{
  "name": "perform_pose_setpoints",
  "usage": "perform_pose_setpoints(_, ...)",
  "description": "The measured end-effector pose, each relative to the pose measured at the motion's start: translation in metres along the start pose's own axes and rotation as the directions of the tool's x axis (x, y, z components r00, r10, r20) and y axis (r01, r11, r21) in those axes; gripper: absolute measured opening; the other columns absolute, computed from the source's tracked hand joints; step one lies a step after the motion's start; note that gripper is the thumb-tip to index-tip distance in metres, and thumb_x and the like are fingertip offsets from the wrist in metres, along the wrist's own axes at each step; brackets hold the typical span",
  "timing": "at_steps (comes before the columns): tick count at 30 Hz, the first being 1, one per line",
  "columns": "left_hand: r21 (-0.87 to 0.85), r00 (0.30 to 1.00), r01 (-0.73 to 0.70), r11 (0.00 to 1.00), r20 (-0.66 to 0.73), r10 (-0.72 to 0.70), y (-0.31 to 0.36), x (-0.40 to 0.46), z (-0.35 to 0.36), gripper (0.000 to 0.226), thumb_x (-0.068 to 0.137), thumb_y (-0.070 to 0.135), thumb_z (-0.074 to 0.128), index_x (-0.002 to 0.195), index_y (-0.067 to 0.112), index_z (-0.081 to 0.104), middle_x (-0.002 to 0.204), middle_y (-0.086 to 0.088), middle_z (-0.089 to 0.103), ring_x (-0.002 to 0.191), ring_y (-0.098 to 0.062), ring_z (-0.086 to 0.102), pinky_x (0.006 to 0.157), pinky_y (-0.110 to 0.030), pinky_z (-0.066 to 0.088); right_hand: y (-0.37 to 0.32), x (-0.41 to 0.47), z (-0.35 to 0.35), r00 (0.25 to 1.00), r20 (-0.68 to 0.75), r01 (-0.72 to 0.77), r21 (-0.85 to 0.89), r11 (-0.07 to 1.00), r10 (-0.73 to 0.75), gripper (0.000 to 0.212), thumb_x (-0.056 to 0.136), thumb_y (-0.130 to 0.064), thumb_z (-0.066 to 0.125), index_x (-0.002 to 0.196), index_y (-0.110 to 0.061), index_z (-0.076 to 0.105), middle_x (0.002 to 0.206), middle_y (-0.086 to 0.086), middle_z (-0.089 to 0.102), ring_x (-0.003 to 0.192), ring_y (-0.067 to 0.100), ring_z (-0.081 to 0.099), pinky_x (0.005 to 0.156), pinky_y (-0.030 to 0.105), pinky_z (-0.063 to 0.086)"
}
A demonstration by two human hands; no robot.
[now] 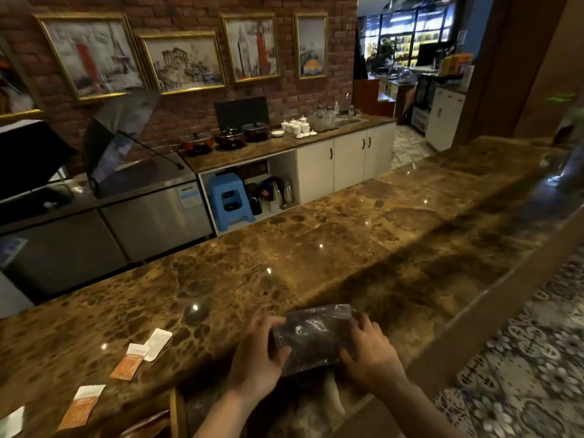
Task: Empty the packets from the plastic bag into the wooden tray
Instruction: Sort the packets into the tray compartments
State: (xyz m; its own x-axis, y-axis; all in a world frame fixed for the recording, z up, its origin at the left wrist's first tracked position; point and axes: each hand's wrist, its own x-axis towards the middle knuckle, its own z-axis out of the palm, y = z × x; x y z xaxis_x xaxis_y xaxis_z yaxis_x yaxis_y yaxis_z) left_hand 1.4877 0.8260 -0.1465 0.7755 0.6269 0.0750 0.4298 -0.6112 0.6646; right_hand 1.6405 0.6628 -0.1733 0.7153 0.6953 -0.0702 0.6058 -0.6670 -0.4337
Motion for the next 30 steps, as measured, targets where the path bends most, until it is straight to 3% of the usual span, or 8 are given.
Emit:
perform_pose_setpoints(2, 0.084, 0.995, -0.067, 0.994, 0.08, 0.06, -0.005, -0.004, 0.006, 0.043, 0.089, 0.033, 0.069, 0.129, 0.038, 0.054, 0.142, 0.018, 0.042, 0.134, -0.002, 0.038, 0.107, -0.018, 0.03, 0.003, -0.001, 0.005, 0.999, 0.013, 0.031, -0.032, 0.999, -0.031, 0.057, 0.092, -0.041, 0.049, 0.146, -0.027, 0.041, 0.151, 0.001, 0.04, 0.128, 0.025, 0.045, 0.104, 0.04, 0.045)
perform_pose_setpoints(6, 0.229, 0.957, -0.066, 0.971, 0.289, -0.003, -0.012, -0.01, 0.013, 0.046, 0.094, 0.045, 0.057, 0.138, 0.038, 0.047, 0.158, 0.013, 0.03, 0.148, -0.01, 0.021, 0.118, -0.026, 0.018, 0.007, -0.002, 0.012, 0.999, 0.001, 0.051, -0.081, 0.995, -0.051, 0.042, 0.093, -0.043, 0.049, 0.132, -0.03, 0.056, 0.14, -0.001, 0.048, 0.123, 0.025, 0.048, 0.1, 0.041, 0.046)
perform_pose_setpoints(12, 0.346, 0.873, -0.113, 0.931, 0.482, -0.074, -0.021, -0.017, 0.01, 0.062, 0.094, 0.055, 0.049, 0.15, 0.039, 0.03, 0.166, 0.015, 0.002, 0.153, -0.013, -0.007, 0.125, -0.038, 0.003, 0.01, -0.005, 0.018, 0.999, -0.014, 0.033, -0.169, 0.985, -0.036, 0.044, 0.095, -0.051, 0.04, 0.133, -0.033, 0.055, 0.139, -0.004, 0.051, 0.125, 0.022, 0.049, 0.099, 0.04, 0.043)
perform_pose_setpoints(15, 0.335, 0.853, -0.13, 0.933, 0.517, -0.067, -0.025, -0.023, -0.002, 0.064, 0.095, 0.055, 0.047, 0.153, 0.04, 0.025, 0.166, 0.017, -0.001, 0.152, -0.012, -0.011, 0.125, -0.04, -0.001, 0.003, -0.005, 0.023, 1.0, -0.027, 0.007, -0.223, 0.975, -0.014, 0.044, 0.097, -0.052, 0.038, 0.133, -0.033, 0.056, 0.142, -0.003, 0.051, 0.129, 0.02, 0.049, 0.103, 0.04, 0.042)
perform_pose_setpoints(20, 0.276, 0.921, -0.041, 0.96, 0.383, -0.07, -0.038, -0.036, -0.035, 0.051, 0.094, 0.051, 0.051, 0.143, 0.044, 0.039, 0.163, 0.019, 0.015, 0.152, -0.01, 0.003, 0.125, -0.038, 0.008, -0.024, -0.007, 0.024, 0.995, -0.071, -0.082, -0.269, 0.96, 0.065, 0.045, 0.096, -0.048, 0.041, 0.133, -0.028, 0.06, 0.144, 0.003, 0.051, 0.134, 0.025, 0.046, 0.113, 0.04, 0.035)
perform_pose_setpoints(25, 0.163, 0.991, -0.004, 0.987, 0.132, -0.017, -0.07, -0.057, -0.091, 0.043, 0.092, 0.048, 0.056, 0.134, 0.044, 0.046, 0.145, 0.019, 0.044, 0.138, -0.009, 0.036, 0.115, -0.032, 0.032, -0.076, -0.008, 0.021, 0.999, -0.031, 0.037, -0.188, 0.981, -0.044, 0.049, 0.099, -0.045, 0.046, 0.145, -0.027, 0.046, 0.154, 0.004, 0.042, 0.143, 0.025, 0.037, 0.118, 0.04, 0.029)
perform_pose_setpoints(30, 0.109, 0.984, 0.158, 0.981, -0.103, -0.147, -0.111, -0.08, -0.153, 0.045, 0.09, 0.049, 0.056, 0.133, 0.048, 0.044, 0.131, 0.01, 0.056, 0.122, -0.015, 0.053, 0.1, -0.037, 0.046, -0.157, -0.016, 0.027, 0.977, -0.04, 0.208, -0.04, 0.977, -0.209, 0.039, 0.094, -0.043, 0.055, 0.13, -0.031, 0.057, 0.135, 0.001, 0.056, 0.123, 0.026, 0.056, 0.098, 0.04, 0.048)
